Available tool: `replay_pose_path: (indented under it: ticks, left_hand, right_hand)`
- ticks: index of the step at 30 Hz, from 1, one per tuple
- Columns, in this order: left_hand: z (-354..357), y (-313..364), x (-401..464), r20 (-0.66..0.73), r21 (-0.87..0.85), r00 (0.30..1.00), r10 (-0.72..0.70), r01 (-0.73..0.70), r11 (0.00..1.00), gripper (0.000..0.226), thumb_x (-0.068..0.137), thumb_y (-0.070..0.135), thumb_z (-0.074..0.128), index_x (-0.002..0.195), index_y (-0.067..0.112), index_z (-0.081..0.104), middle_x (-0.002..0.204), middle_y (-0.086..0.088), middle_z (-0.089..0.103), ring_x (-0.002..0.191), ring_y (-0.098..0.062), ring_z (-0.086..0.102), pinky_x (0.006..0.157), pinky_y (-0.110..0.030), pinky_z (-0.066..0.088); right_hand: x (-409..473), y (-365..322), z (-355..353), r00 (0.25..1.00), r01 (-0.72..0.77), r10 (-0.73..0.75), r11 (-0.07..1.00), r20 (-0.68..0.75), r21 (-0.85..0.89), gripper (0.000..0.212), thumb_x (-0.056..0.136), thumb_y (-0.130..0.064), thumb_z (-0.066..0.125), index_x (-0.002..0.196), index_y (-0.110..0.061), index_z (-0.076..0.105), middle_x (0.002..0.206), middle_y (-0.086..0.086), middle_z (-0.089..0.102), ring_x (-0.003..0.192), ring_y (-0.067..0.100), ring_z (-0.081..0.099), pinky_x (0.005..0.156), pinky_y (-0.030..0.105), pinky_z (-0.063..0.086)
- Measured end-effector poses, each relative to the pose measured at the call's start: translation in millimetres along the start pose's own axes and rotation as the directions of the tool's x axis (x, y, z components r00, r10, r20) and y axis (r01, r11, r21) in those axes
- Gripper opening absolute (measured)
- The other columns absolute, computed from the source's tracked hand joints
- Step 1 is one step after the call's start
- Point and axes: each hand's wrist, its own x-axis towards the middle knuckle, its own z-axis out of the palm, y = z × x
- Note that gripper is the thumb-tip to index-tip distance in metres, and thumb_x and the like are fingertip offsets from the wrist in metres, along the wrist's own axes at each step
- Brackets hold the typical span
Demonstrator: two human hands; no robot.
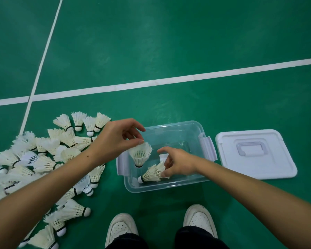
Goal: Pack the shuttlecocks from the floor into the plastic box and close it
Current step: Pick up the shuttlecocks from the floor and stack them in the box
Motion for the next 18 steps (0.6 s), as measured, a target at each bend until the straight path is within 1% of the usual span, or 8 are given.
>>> replay_pose_path:
  ticks: [2, 4, 7, 9, 12, 14, 16, 18]
  left_hand:
    - [12, 4, 5, -0.019, 0.006, 1.000, -0.012, 0.012, 1.000, 0.025, 0.084, 0.012, 0.087, 0.105, 0.020, 0.075, 0.085, 0.009, 0.079, 0.080, -0.010, 0.076, 0.075, -0.028, 0.062]
    - [26, 8, 12, -0.030, 0.047, 0.999, -0.030, 0.032, 0.998, 0.025, 0.084, 0.012, 0.088, 0.104, 0.018, 0.075, 0.084, 0.010, 0.079, 0.076, -0.006, 0.074, 0.074, -0.027, 0.061]
    - [47, 10, 27, -0.034, 0.104, 0.996, -0.085, 0.088, 0.991, 0.023, 0.083, 0.011, 0.085, 0.103, 0.016, 0.074, 0.082, 0.008, 0.079, 0.073, 0.000, 0.072, 0.074, -0.030, 0.062]
    - [58, 9, 35, -0.026, 0.135, 0.993, -0.118, 0.121, 0.983, 0.023, 0.083, 0.009, 0.082, 0.103, 0.015, 0.073, 0.081, 0.006, 0.079, 0.076, -0.004, 0.074, 0.075, -0.034, 0.062]
    - [72, 7, 43, -0.017, 0.165, 0.986, -0.166, 0.167, 0.972, 0.023, 0.082, 0.008, 0.081, 0.102, 0.014, 0.072, 0.081, 0.003, 0.080, 0.074, -0.005, 0.072, 0.075, -0.031, 0.060]
    - [78, 5, 46, -0.008, 0.170, 0.981, -0.195, 0.193, 0.966, 0.021, 0.082, 0.007, 0.081, 0.100, 0.013, 0.072, 0.079, 0.002, 0.079, 0.071, -0.001, 0.070, 0.068, -0.024, 0.056]
    - [83, 2, 50, -0.017, 0.169, 0.977, -0.214, 0.213, 0.962, 0.020, 0.080, 0.006, 0.082, 0.097, 0.013, 0.073, 0.074, 0.006, 0.075, 0.068, 0.004, 0.066, 0.061, -0.010, 0.049]
    - [86, 0, 52, -0.025, 0.160, 0.975, -0.220, 0.221, 0.962, 0.017, 0.081, 0.007, 0.082, 0.095, 0.014, 0.073, 0.074, 0.007, 0.072, 0.068, 0.006, 0.064, 0.058, -0.006, 0.046]
  right_hand:
    - [-14, -1, -12, 0.996, 0.032, -0.035, 0.999, -0.083, -0.034, 0.091, 0.081, -0.037, 0.090, 0.156, -0.027, 0.039, 0.112, -0.007, 0.070, 0.103, 0.012, 0.069, 0.099, 0.037, 0.058]
    - [-29, -2, -20, 0.977, 0.081, -0.082, 0.997, -0.199, -0.013, 0.083, 0.081, -0.037, 0.090, 0.151, -0.027, 0.046, 0.119, -0.010, 0.068, 0.105, 0.007, 0.068, 0.098, 0.035, 0.058]
    - [-44, -7, -23, 0.924, 0.196, -0.163, 0.979, -0.347, 0.061, 0.078, 0.079, -0.035, 0.091, 0.147, -0.032, 0.051, 0.129, -0.014, 0.065, 0.114, 0.002, 0.064, 0.101, 0.031, 0.055]
    - [-48, -12, -19, 0.894, 0.252, -0.209, 0.966, -0.396, 0.059, 0.079, 0.079, -0.035, 0.091, 0.147, -0.034, 0.050, 0.133, -0.017, 0.064, 0.121, 0.001, 0.060, 0.105, 0.028, 0.051]
    - [-47, -18, -12, 0.845, 0.258, -0.256, 0.964, -0.469, -0.062, 0.076, 0.081, -0.037, 0.088, 0.147, -0.035, 0.050, 0.128, -0.021, 0.066, 0.124, 0.006, 0.053, 0.105, 0.035, 0.048]
    - [-46, -21, -11, 0.827, 0.235, -0.263, 0.965, -0.496, -0.120, 0.072, 0.083, -0.038, 0.085, 0.146, -0.036, 0.050, 0.121, -0.024, 0.068, 0.122, 0.008, 0.049, 0.100, 0.040, 0.049]
    - [-45, -22, -10, 0.842, 0.230, -0.264, 0.964, -0.471, -0.130, 0.067, 0.085, -0.036, 0.083, 0.144, -0.037, 0.050, 0.109, -0.023, 0.071, 0.114, 0.008, 0.054, 0.096, 0.042, 0.051]
    - [-44, -22, -8, 0.861, 0.224, -0.269, 0.963, -0.432, -0.152, 0.066, 0.088, -0.033, 0.081, 0.144, -0.038, 0.047, 0.102, -0.020, 0.073, 0.105, 0.008, 0.064, 0.091, 0.044, 0.055]
